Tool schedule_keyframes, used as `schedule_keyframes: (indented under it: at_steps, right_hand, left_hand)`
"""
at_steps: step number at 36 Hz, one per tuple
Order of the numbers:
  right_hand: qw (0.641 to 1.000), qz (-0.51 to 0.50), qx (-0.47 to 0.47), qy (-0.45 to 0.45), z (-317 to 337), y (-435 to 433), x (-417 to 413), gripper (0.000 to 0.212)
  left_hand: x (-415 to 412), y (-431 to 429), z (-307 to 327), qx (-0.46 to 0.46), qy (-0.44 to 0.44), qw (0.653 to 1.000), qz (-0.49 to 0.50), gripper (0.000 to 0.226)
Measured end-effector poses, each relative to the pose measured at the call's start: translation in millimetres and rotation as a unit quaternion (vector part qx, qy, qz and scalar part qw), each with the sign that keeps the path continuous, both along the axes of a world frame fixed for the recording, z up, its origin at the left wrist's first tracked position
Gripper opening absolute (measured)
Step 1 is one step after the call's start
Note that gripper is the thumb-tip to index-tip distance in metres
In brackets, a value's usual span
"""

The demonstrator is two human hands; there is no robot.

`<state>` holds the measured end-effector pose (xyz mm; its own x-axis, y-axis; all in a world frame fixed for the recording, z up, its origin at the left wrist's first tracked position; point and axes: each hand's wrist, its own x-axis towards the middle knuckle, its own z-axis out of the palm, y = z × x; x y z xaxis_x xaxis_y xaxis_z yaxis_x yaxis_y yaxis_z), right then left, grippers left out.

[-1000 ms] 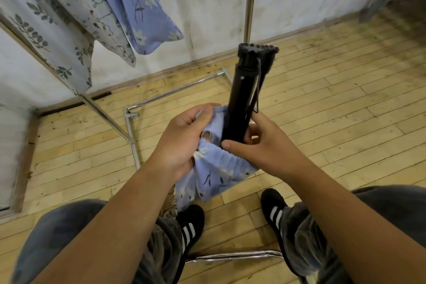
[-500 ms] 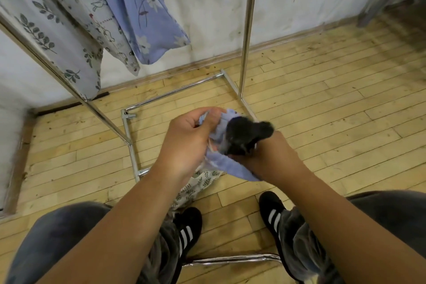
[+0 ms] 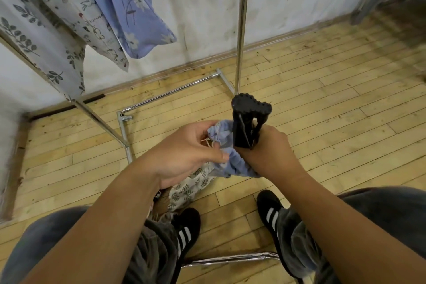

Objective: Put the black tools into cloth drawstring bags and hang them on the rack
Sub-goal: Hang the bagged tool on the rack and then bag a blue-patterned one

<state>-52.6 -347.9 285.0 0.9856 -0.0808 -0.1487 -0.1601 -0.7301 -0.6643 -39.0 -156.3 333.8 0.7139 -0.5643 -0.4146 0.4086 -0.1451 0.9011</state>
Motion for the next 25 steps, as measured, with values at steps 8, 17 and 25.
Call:
schedule_keyframes:
  at_steps: [8,17,25]
  right_hand:
    - [0.985,0.089,0.137,0.048,14,-11,-4,0.038]
    - [0.989,0.124,0.074,0.01,36,-20,-13,0.069]
    - [0.998,0.031,-0.043,0.046,14,-25,-2,0.064]
  left_hand:
    - [2,-3,-14,0.312,-0.296,0.902,0.052,0.037]
    - [4,-8,-8,0.072,-0.085,0.986,0.121,0.035]
    - [5,-5,-6,0.099,-0.098,0.964,0.226,0.039]
